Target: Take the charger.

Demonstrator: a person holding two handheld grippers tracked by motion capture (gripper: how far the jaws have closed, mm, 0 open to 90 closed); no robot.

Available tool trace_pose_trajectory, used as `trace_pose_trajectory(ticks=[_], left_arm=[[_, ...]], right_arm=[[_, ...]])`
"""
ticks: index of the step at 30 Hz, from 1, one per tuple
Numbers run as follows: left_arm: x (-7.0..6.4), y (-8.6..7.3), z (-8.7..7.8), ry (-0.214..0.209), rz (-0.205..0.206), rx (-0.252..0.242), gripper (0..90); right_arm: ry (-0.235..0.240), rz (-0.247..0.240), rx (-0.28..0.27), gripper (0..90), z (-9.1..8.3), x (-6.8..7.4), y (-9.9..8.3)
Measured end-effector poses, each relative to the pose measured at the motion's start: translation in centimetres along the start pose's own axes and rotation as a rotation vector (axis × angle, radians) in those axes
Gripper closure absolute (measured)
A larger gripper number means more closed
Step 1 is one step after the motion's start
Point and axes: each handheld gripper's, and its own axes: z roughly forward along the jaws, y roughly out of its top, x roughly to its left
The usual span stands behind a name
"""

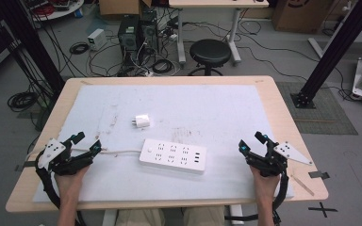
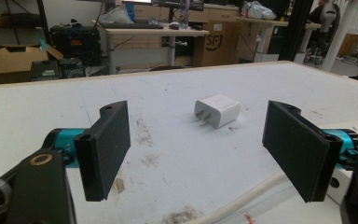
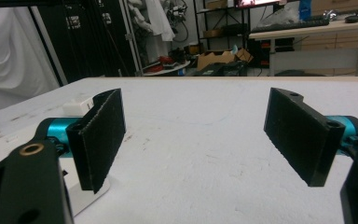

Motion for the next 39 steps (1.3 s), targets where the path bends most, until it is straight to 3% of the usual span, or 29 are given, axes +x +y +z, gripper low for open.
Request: trace_pose_trajectory(ticks=[11,24,35,38,39], left_arm=[[-0.1,0.0,0.0,0.001,-0.003,0.0,23.2],[-0.2,0.0,0.1,-0.011,0.025,-0.003,23.5],[-0.4,0.6,0.2,-0.045,0.022,-0.016,23.6],[-0.9,1.4,0.2,-0.061,0.021,0.002,23.6],[-1.1,2.1,0.3,-0.083,0.036,0.014,23.6]], right_arm=[[-0.018,-0.002,0.017,20.9,0.2,0.1,0.0],[-0.017,-0.015,0.021,20.9,0.2,0.2,0.0],[-0.02,-0.025,0.026,20.9,0.4,0.3,0.0],[-0.022,-0.024,0.036,20.9,0.4,0.4,0.0],[-0.023,-0.023,0.035,20.9,0.4,0.4,0.0]])
